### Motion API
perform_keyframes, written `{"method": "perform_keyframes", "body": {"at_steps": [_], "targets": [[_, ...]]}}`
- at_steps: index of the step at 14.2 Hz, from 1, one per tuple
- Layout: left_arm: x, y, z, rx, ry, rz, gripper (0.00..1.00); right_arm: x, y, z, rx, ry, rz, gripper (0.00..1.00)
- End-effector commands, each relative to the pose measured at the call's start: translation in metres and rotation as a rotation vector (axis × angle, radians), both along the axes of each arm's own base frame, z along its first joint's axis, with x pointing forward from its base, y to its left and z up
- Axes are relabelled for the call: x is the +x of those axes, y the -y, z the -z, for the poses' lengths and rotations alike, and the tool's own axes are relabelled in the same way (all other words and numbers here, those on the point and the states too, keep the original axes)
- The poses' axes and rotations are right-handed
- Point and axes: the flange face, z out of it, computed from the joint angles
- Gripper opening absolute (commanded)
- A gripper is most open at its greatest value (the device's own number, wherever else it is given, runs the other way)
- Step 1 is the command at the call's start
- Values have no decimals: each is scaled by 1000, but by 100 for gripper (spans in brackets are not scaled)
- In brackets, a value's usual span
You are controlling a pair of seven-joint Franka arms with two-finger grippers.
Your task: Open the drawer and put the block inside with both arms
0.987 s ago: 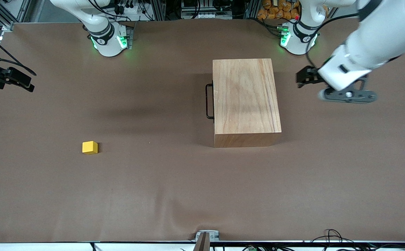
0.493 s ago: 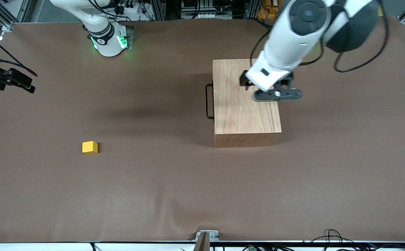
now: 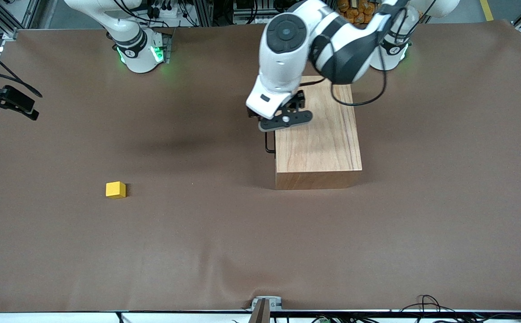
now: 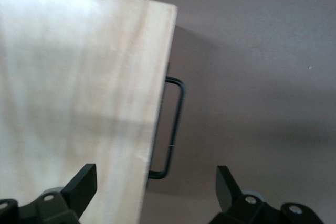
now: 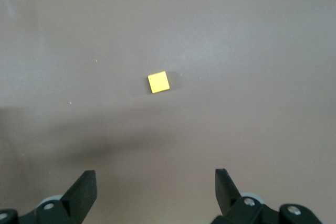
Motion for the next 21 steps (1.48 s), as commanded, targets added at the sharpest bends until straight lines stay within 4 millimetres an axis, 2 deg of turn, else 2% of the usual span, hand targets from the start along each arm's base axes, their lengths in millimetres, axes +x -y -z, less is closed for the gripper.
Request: {"method": "perform_keyframes", "body": {"at_steps": [1, 2, 4, 6, 7, 9, 11, 14, 17, 18, 21], "targets": [[0, 31, 22, 5, 56, -54, 100, 11, 2, -6, -27, 8, 12, 100], [-3, 41, 35, 20, 76, -39, 100, 15, -1, 0, -27, -3, 9, 100], [-26, 67, 65, 73, 113, -20, 100, 17, -2, 2, -27, -8, 7, 100], [-30, 74, 87, 113, 135, -39, 100, 18, 1, 6, -26, -14, 12, 100], [-32, 77, 97, 128, 134, -33, 100, 22, 3, 14, -27, -29, 16, 100], [-35, 83, 116, 156, 162, 2, 100, 38, -2, 44, -28, -84, 9, 100], [-45, 90, 129, 210, 217, 63, 100, 46, -7, 62, -30, -113, 4, 100], [-46, 85, 130, 247, 199, 83, 100, 64, -10, 106, -18, -186, -1, 100], [-48, 85, 142, 263, 188, 100, 100, 82, -36, 157, -34, -250, -48, 100], [-47, 85, 147, 269, 183, 125, 100, 89, -37, 166, -48, -244, -55, 100], [-47, 84, 155, 277, 165, 221, 100, 109, -10, 188, -17, -166, -5, 100]]}}
